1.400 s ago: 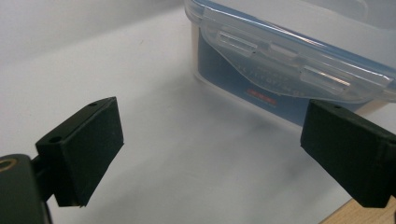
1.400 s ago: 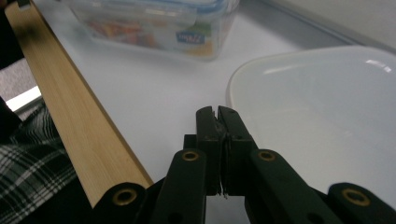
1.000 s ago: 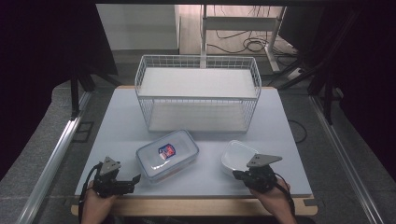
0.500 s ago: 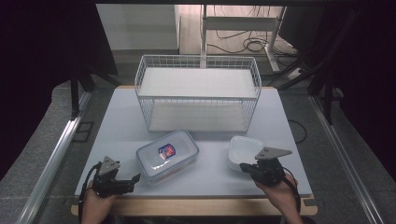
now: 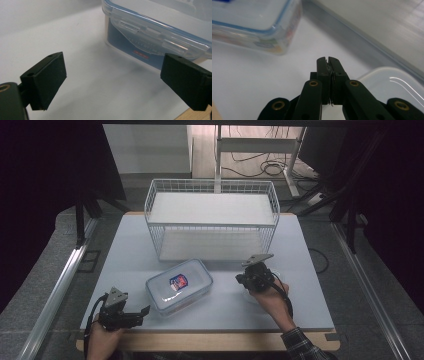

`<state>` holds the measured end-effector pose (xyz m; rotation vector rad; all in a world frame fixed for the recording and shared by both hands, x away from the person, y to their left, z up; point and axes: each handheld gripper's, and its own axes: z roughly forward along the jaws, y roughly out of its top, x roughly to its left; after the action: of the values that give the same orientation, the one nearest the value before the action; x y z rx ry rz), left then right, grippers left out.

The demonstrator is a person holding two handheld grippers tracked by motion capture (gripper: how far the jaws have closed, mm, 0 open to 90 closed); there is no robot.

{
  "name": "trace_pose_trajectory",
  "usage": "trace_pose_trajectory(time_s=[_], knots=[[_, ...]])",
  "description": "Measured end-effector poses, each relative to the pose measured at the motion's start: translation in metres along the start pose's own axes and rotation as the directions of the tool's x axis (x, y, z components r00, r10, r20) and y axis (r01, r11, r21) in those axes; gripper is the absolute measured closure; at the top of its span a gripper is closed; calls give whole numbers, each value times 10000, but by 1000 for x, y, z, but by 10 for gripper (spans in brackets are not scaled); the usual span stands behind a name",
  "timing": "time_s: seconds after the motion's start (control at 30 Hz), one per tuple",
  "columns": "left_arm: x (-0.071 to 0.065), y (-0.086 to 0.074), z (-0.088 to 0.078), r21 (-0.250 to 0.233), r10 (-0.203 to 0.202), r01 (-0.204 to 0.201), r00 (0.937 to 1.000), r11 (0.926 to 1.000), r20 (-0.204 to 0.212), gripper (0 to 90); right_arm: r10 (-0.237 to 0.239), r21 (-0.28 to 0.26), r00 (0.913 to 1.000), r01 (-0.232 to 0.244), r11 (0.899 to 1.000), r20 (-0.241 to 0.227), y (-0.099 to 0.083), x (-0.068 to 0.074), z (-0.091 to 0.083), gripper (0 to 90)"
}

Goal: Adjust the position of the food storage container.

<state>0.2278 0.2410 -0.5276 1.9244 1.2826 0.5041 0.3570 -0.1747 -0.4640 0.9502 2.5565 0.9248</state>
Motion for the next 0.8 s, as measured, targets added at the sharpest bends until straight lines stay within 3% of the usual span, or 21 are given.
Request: trace_pose_trajectory(time_s=[0.13,0.23,0.33,0.53,0.8], knots=[[0,0,0,56,-20,19,10000,10000,63,72,402,-63,9989,-403,9992,-237,-5,-7,1,894],[-1,0,0,82,36,-36,10000,10000,33,72,357,-14,9992,-357,9994,165,-7,-11,-4,895],[-1,1,0,78,22,-22,10000,10000,39,71,721,-138,9974,-720,9973,78,-13,-19,-9,895],[-2,0,1,256,-51,48,9999,9997,121,71,1228,-196,9919,-1223,9923,321,-34,-37,-28,895],[-3,1,2,447,-80,71,9998,9990,191,54,1604,-150,9855,-1598,9870,560,-58,-47,-50,893]])
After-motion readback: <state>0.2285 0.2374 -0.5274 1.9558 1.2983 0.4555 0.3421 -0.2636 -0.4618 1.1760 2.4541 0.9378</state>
